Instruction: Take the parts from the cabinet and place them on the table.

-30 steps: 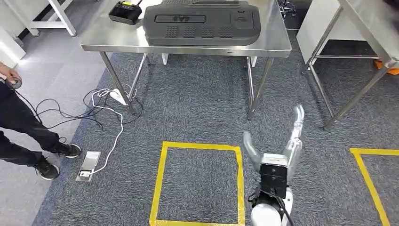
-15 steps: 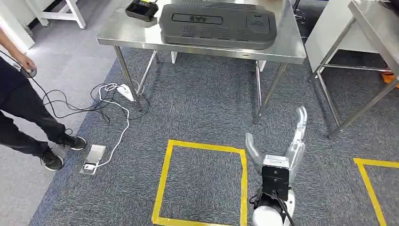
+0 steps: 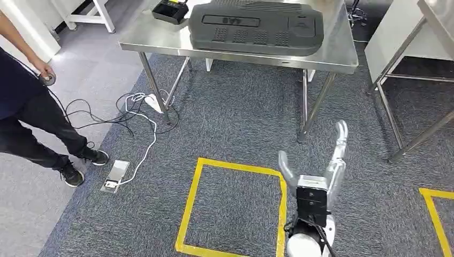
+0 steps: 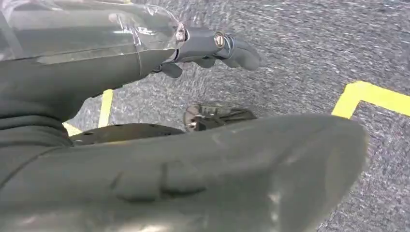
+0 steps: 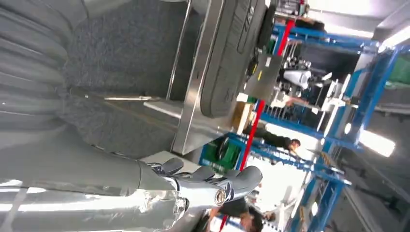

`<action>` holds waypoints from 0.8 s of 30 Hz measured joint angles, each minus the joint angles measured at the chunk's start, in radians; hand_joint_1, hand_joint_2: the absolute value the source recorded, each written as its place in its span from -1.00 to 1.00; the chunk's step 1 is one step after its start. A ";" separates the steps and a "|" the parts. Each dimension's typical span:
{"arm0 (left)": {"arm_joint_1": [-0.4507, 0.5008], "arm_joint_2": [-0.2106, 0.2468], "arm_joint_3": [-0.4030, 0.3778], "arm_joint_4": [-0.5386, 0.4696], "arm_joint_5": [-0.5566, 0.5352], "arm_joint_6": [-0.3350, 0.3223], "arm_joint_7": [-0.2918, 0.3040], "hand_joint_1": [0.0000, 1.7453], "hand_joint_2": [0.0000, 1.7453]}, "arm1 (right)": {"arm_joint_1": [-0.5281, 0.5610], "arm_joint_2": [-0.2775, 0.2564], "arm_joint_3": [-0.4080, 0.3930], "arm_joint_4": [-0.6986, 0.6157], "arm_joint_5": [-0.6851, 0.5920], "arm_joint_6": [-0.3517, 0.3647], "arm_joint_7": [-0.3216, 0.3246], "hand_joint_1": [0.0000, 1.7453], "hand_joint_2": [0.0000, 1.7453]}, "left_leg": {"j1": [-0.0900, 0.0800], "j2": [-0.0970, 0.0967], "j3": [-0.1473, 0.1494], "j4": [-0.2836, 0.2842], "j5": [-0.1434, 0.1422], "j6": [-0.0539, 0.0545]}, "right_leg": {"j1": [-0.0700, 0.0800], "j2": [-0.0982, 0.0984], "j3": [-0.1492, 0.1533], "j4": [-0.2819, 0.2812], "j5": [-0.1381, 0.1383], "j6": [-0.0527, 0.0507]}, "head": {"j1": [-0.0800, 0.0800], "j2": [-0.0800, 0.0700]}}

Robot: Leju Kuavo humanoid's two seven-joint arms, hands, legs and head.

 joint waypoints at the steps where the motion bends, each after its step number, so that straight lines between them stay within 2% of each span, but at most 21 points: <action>1: 0.001 0.000 0.000 0.000 0.000 0.000 0.001 -1.00 -1.00 | 0.000 0.000 0.000 0.000 0.001 0.000 0.002 -1.00 1.00 | 0.000 0.001 -0.015 0.033 -0.001 0.000 | 0.001 -0.007 0.000 0.001 0.000 0.000 | -0.002 0.000; 2: 0.001 0.000 0.000 0.000 0.000 0.000 0.006 -1.00 -1.00 | 0.000 0.000 0.000 0.000 0.003 0.000 0.003 -1.00 1.00 | 0.000 0.003 -0.001 0.008 0.023 0.002 | 0.001 -0.014 0.002 0.001 -0.001 0.000 | -0.003 0.000; 3: 0.001 0.000 0.000 0.000 0.001 0.000 0.012 -1.00 -1.00 | 0.000 0.000 0.000 0.000 0.006 0.000 0.004 -1.00 1.00 | 0.000 0.005 0.033 -0.057 0.061 0.005 | 0.002 -0.019 0.004 0.001 -0.002 0.000 | -0.005 0.000; 4: 0.000 0.000 0.000 0.000 0.000 0.002 0.014 -1.00 -1.00 | 0.000 0.000 0.000 0.000 0.009 0.000 0.004 -1.00 1.00 | 0.000 0.011 0.081 -0.155 0.109 0.009 | 0.001 -0.024 0.007 0.001 -0.004 0.003 | -0.008 0.000; 5: 0.000 0.000 0.000 0.000 0.000 0.002 0.015 -1.00 -1.00 | 0.000 0.000 0.000 0.000 0.011 0.000 0.004 -1.00 1.00 | -0.001 0.030 0.127 -0.245 0.146 0.014 | 0.002 -0.027 0.011 0.001 -0.006 0.006 | -0.011 0.000; 6: -0.001 0.000 0.000 0.000 0.000 0.003 0.017 -1.00 -1.00 | 0.000 0.000 0.000 0.000 0.013 0.000 0.004 -1.00 1.00 | -0.007 0.056 0.139 -0.279 0.131 0.019 | 0.008 -0.032 0.010 0.003 -0.009 0.010 | -0.015 0.000; 9: 0.001 0.000 0.000 0.000 0.002 0.005 0.018 -1.00 -1.00 | -0.001 -0.001 0.000 0.000 0.014 0.000 0.004 -1.00 1.00 | -0.014 0.039 0.130 -0.282 0.138 0.030 | 0.009 -0.041 0.009 0.002 -0.007 0.020 | -0.015 0.000; 10: 0.002 0.000 0.000 0.000 0.002 0.006 0.018 -1.00 -1.00 | -0.001 -0.001 0.000 -0.001 0.014 0.000 0.003 -1.00 1.00 | -0.012 0.035 0.130 -0.287 0.141 0.038 | 0.008 -0.044 0.012 0.000 -0.007 0.026 | -0.015 0.000; 11: 0.002 -0.001 0.000 0.000 0.002 0.007 0.018 -1.00 -1.00 | -0.002 -0.001 0.000 -0.001 0.014 0.000 0.003 -1.00 1.00 | -0.004 0.033 0.134 -0.296 0.148 0.048 | 0.004 -0.032 0.012 0.009 -0.022 0.034 | -0.017 0.000; 12: 0.000 -0.001 0.001 0.000 0.002 0.008 0.018 -1.00 -1.00 | -0.003 -0.001 0.000 -0.001 0.014 0.000 0.003 -1.00 1.00 | -0.004 0.029 0.133 -0.297 0.150 0.054 | 0.003 -0.010 -0.002 0.045 -0.051 0.038 | -0.013 0.000; 13: -0.001 -0.001 0.001 0.000 0.002 0.009 0.018 -1.00 -1.00 | -0.003 -0.001 0.000 -0.002 0.014 0.000 0.003 -1.00 1.00 | -0.004 0.027 0.131 -0.297 0.151 0.057 | 0.003 0.000 -0.028 0.100 -0.087 0.041 | -0.007 0.000; 14: -0.001 -0.001 0.001 0.000 0.002 0.009 0.018 -1.00 -1.00 | -0.002 -0.002 0.000 -0.001 0.013 0.000 0.003 -1.00 1.00 | -0.005 0.023 0.130 -0.297 0.151 0.059 | 0.002 0.005 -0.071 0.196 -0.134 0.044 | 0.001 0.000; 15: 0.000 -0.001 0.001 0.000 0.002 0.009 0.018 -1.00 -1.00 | -0.001 -0.002 0.000 -0.001 0.013 0.000 0.003 -1.00 1.00 | -0.005 0.018 0.128 -0.296 0.151 0.059 | 0.002 0.007 -0.107 0.273 -0.163 0.046 | 0.003 0.000; 16: 0.000 -0.001 0.001 0.000 0.003 0.009 0.018 -1.00 -1.00 | 0.000 -0.003 0.000 -0.001 0.012 0.000 0.005 -1.00 1.00 | -0.006 0.013 0.128 -0.295 0.151 0.059 | 0.002 0.007 -0.128 0.319 -0.168 0.048 | 0.008 0.000; 17: 0.001 -0.001 0.001 0.000 0.003 0.011 0.018 -1.00 -1.00 | 0.000 -0.005 0.000 -0.001 0.010 0.000 0.005 -1.00 1.00 | -0.005 0.006 0.129 -0.295 0.151 0.059 | 0.002 0.007 -0.126 0.311 -0.147 0.048 | 0.011 0.000; 18: 0.000 -0.001 0.001 0.000 0.003 0.012 0.018 -1.00 -1.00 | 0.000 -0.006 0.000 -0.001 0.010 0.000 0.008 -1.00 1.00 | -0.005 -0.002 0.131 -0.293 0.150 0.059 | 0.001 0.008 -0.100 0.257 -0.105 0.047 | 0.014 0.000; 19: -0.001 -0.002 0.001 0.000 0.003 0.012 0.018 -1.00 -1.00 | 0.000 -0.007 0.000 -0.001 0.008 0.000 0.010 -1.00 1.00 | -0.004 -0.011 0.133 -0.292 0.149 0.058 | -0.001 0.011 -0.058 0.167 -0.054 0.043 | 0.019 0.000; 20: -0.001 -0.002 0.001 0.000 0.003 0.012 0.018 -1.00 -1.00 | 0.000 -0.008 0.000 -0.002 0.008 0.000 0.012 -1.00 1.00 | -0.003 -0.019 0.135 -0.290 0.147 0.054 | -0.003 0.025 -0.014 0.068 -0.005 0.041 | 0.023 0.000; 21: -0.001 -0.002 0.001 0.000 0.003 0.013 0.018 -1.00 -1.00 | -0.001 -0.009 0.000 -0.002 0.008 0.000 0.012 -1.00 1.00 | -0.005 -0.024 0.132 -0.287 0.145 0.049 | -0.004 0.056 0.007 0.026 -0.011 0.038 | 0.028 0.000; 22: -0.003 -0.002 0.001 0.000 0.003 0.016 0.018 -1.00 -1.00 | 0.001 -0.009 0.000 -0.003 0.008 0.000 0.014 -1.00 1.00 | -0.008 -0.033 0.126 -0.277 0.145 0.044 | -0.003 0.056 0.009 0.003 -0.011 0.036 | 0.029 0.000; 24: -0.001 -0.002 0.001 0.000 0.002 0.016 0.018 -1.00 -1.00 | 0.000 -0.010 0.000 -0.005 0.009 0.000 0.015 -1.00 1.00 | -0.005 -0.040 0.120 -0.283 0.150 0.033 | 0.001 0.051 0.004 0.011 -0.012 0.029 | 0.024 0.000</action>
